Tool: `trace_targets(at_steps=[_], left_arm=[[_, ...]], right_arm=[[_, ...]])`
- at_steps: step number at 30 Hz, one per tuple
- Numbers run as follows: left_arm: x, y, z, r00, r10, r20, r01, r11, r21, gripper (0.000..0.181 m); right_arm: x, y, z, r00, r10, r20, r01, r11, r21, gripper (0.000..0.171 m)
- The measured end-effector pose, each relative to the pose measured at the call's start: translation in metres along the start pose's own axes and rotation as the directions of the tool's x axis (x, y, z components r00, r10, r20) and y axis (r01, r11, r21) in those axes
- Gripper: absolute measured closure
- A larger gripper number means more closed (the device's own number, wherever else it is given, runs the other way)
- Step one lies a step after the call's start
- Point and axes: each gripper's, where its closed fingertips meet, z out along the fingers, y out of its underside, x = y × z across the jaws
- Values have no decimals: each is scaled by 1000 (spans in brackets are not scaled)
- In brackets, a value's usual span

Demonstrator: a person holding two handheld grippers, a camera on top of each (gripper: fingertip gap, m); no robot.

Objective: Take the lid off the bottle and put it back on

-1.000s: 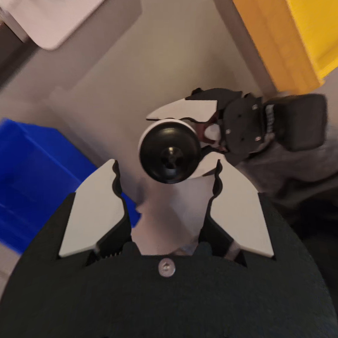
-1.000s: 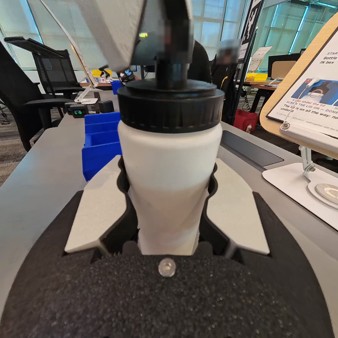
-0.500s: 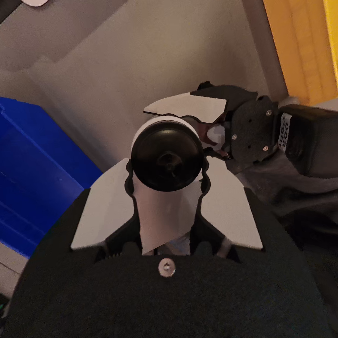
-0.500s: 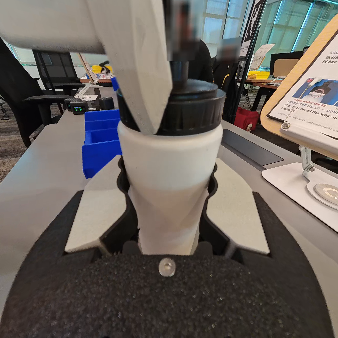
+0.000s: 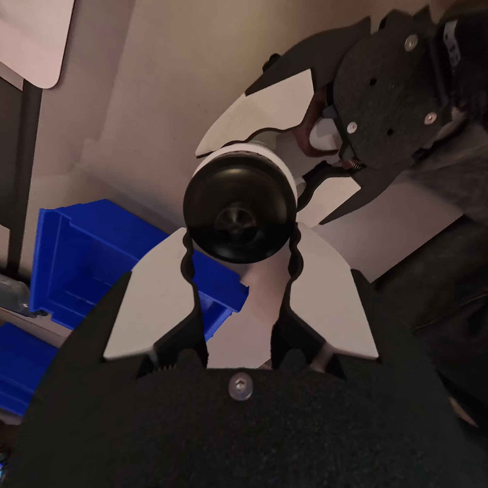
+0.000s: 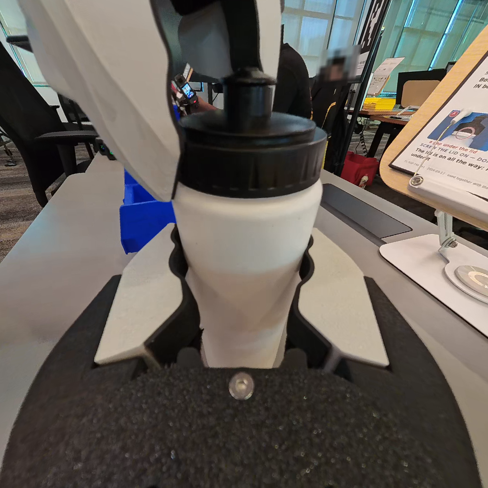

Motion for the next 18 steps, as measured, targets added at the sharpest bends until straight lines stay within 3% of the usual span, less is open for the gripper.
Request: trace_targets(at_steps=[6,9,10,12,15,16,18], left_arm=[[-3,2,1,999,52,14,-52,998,21,112],[-2,7,-7,999,30,45,-37,985,169,122],[1,10,-13,999,-5,38,-5,965,261,117],[13,17,-27,994,-101,-36,106,853,511,92],[57,39,-25,962,-132,-238,272,481,833,88],[68,51,-15,952,-157,-263,304,378,875,82],[84,73,12,925,-261,-276,349,295,890,75]], right_arm=[[0,-1,2,1000,15,-9,-15,1000,7,85],[-1,-1,2,1000,8,2,-8,1000,14,85],[0,-1,2,1000,11,-4,-11,1000,12,85],[1,-1,1,1000,12,-10,-11,1000,13,85],[3,-1,0,1000,15,-19,-14,1000,23,85],[3,-1,0,1000,14,-20,-13,1000,25,85],[3,-2,0,1000,15,-26,-14,1000,27,85]])
